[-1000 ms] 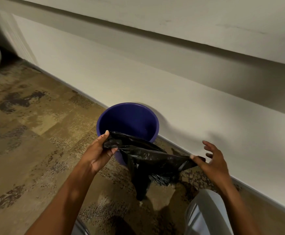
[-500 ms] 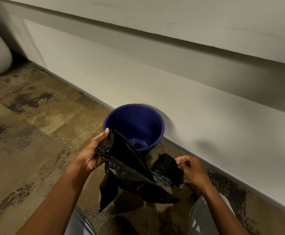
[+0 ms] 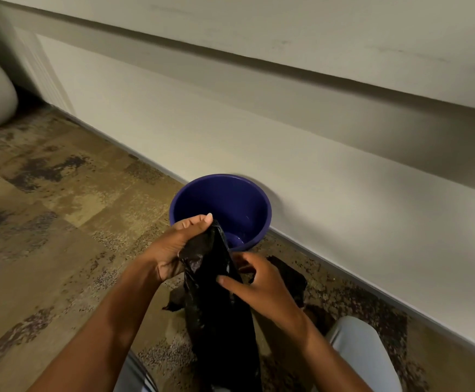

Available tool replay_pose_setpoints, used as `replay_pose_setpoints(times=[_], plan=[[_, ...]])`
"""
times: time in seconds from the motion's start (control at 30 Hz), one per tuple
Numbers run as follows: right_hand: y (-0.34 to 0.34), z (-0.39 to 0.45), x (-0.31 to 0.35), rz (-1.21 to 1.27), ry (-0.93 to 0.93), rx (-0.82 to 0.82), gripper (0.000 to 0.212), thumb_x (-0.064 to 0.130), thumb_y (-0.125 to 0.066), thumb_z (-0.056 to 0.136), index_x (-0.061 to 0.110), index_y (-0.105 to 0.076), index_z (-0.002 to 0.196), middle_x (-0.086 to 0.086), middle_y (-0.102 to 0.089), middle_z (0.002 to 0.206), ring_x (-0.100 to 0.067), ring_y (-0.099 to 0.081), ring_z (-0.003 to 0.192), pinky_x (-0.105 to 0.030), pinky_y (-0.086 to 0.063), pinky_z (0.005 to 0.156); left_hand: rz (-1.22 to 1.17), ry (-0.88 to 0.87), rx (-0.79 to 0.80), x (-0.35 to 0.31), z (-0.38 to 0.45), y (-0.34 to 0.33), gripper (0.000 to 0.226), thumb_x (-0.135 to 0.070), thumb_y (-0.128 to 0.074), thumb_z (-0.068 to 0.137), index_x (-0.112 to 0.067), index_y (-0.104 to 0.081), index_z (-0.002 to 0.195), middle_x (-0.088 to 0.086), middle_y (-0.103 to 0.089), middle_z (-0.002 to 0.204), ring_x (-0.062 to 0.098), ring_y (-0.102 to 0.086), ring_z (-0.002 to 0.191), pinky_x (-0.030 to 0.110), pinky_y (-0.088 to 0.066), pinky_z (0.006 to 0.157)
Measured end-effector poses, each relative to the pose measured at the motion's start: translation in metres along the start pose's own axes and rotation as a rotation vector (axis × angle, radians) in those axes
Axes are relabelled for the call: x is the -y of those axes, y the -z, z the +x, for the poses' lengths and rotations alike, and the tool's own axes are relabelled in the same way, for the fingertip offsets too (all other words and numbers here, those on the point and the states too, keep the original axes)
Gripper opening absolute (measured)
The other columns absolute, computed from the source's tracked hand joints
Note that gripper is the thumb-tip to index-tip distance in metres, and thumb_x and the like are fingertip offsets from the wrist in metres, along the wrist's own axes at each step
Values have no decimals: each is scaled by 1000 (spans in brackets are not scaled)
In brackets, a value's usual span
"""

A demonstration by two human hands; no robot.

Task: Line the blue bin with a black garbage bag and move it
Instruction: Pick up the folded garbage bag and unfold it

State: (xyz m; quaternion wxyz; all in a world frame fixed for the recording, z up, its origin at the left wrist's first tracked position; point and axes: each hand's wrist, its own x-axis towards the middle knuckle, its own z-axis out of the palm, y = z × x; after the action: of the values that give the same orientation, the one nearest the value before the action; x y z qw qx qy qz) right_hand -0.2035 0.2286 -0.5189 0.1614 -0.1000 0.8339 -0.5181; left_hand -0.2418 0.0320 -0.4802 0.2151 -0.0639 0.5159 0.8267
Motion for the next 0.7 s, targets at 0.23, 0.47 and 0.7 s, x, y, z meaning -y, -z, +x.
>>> replay_pose_setpoints(times=[0.23,0.47,0.7], plan=[[36,-5,-11,119,-108,44,17,27,-59,94,17,-70,89,7,-65,73,1,-58,63,-14,-45,61,22,-41,-18,-14,-11,36,57,-24,-92,58,-12,-65,107,6,-69,92,15,-68,76,29,-59,63],[70,-11,-22,221,-171,-51,18,26,-57,96,21,-74,92,-4,-75,86,-17,-71,83,-35,-52,77,132,-156,-377,-20,-15,55,11,-9,-63,89,-16,-63,98,0,-69,72,11,-62,64,23,-54,55],[73,-10,-17,768,-310,-75,22,16,-56,96,3,-71,105,-20,-73,105,-28,-70,95,-40,-59,83,169,-209,-505,2,-14,45,10,-21,-62,93,-18,-62,102,0,-70,82,19,-62,85,36,-51,74]])
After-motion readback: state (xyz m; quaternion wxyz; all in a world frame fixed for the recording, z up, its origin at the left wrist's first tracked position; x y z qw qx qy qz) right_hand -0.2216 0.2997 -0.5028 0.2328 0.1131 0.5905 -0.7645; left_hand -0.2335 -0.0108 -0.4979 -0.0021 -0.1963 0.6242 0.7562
